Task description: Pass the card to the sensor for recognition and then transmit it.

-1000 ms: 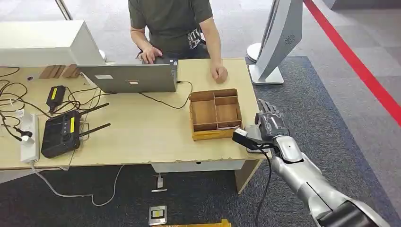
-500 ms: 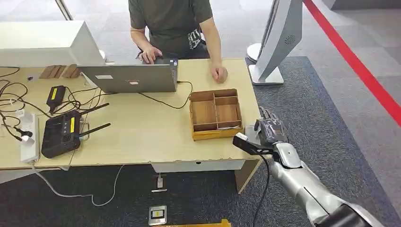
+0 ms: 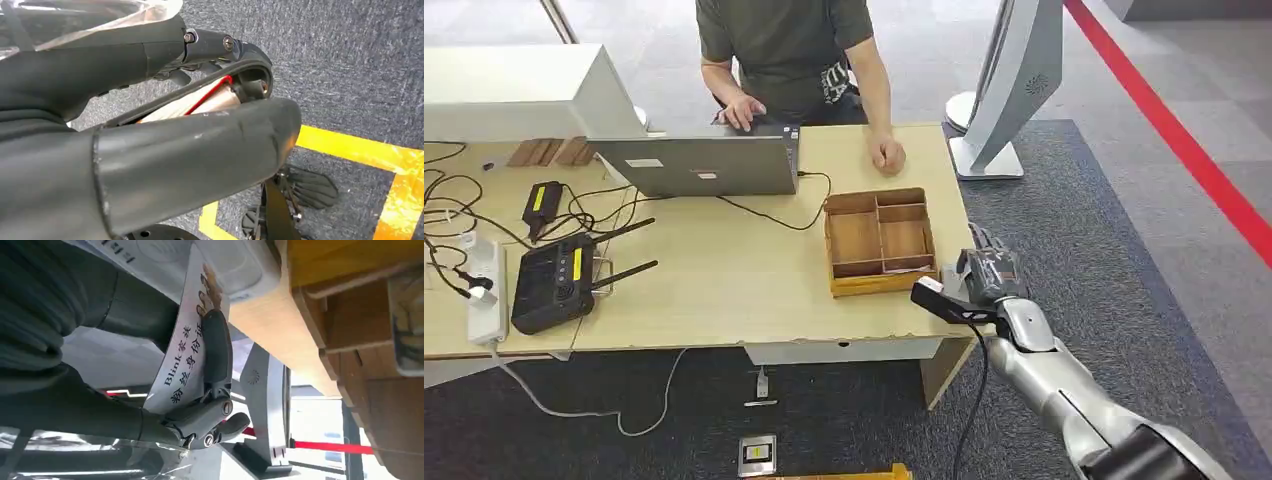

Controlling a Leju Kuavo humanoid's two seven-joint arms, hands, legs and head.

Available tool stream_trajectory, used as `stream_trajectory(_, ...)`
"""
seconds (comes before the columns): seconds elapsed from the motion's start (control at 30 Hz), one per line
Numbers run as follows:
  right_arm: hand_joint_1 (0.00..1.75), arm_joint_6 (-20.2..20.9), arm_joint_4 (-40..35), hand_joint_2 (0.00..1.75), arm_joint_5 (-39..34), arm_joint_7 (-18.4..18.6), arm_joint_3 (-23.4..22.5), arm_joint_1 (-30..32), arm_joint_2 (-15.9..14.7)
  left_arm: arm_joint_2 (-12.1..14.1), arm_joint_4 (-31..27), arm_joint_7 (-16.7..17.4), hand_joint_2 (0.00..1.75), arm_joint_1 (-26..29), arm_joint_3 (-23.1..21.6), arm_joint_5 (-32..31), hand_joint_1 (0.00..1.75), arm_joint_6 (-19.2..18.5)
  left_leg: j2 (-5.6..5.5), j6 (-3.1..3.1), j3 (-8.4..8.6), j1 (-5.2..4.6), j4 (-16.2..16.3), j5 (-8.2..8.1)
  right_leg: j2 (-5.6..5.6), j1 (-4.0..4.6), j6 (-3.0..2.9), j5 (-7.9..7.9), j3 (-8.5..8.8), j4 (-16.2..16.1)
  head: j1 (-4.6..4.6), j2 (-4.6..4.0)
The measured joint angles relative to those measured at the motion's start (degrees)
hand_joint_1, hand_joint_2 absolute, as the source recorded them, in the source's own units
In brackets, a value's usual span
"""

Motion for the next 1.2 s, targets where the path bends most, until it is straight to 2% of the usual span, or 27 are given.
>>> stream_trajectory(0.13, 1.75, -0.22, -1.2, 1.75, 0.94, 1.02, 0.52, -2.43, -0.96, 0.07, 0.0, -0.28, 0.0, 0.01, -0.02, -0.72, 0.0, -0.48, 0.0, 0.0, -0.03, -0.01, 0.01, 0.0, 0.0, -0.01, -0.01, 0.01, -0.02, 0.01, 0.02, 0.0)
stream_trajectory(0.23, 1.75, 1.15, -3.38, 1.75, 2.18, 2.94, 0.98, -4.72, -2.31, 0.11, 0.0, -0.37, 0.0, 0.02, -0.02, -1.24, 0.0, -0.9, 0.0, 0.0, -0.04, -0.02, 0.02, 0.0, 0.0, 0.0, -0.01, 0.02, -0.03, 0.01, 0.02, 0.0)
stream_trajectory(0.4, 1.75, 7.37, -10.67, 1.75, 6.8, 7.11, 1.81, -8.59, -4.98, 0.2, 0.0, -0.37, 0.0, 0.03, -0.04, -1.86, 0.0, -1.49, 0.01, 0.0, -0.04, -0.04, 0.02, 0.0, 0.0, 0.0, -0.01, 0.01, -0.05, 0.01, 0.02, 0.0)
stream_trajectory(0.73, 1.75, 9.6, -18.97, 1.75, 10.71, 8.24, 3.5, -10.66, -6.8, 0.2, 0.0, -0.28, 0.0, 0.04, -0.39, -2.01, 0.0, -1.73, 0.0, 0.0, -0.07, -0.02, 0.01, 0.0, 0.01, 0.01, -0.02, 0.02, -0.05, 0.03, 0.02, 0.0)
stream_trajectory(0.87, 1.75, 17.25, -20.61, 1.75, 19.55, 8.74, 5.42, -13.3, -5.07, 0.15, -0.02, 0.04, 0.0, -0.11, -0.9, -2.65, 0.0, -2.01, 0.04, -0.02, -0.05, -0.02, 0.0, 0.01, 0.05, 0.02, -0.02, 0.02, -0.06, 0.05, 0.02, 0.0)
stream_trajectory(1.2, 1.75, 19.58, -17.53, 1.75, 20.63, 7.23, 9.35, -18.11, 3.19, -0.28, -0.02, -0.57, 0.0, -0.41, -1.38, -2.89, 0.0, -2.08, 0.01, -0.06, -0.08, 0.03, -0.01, 0.04, 0.04, 0.08, -0.04, 0.01, -0.09, 0.09, 0.0, 0.0)
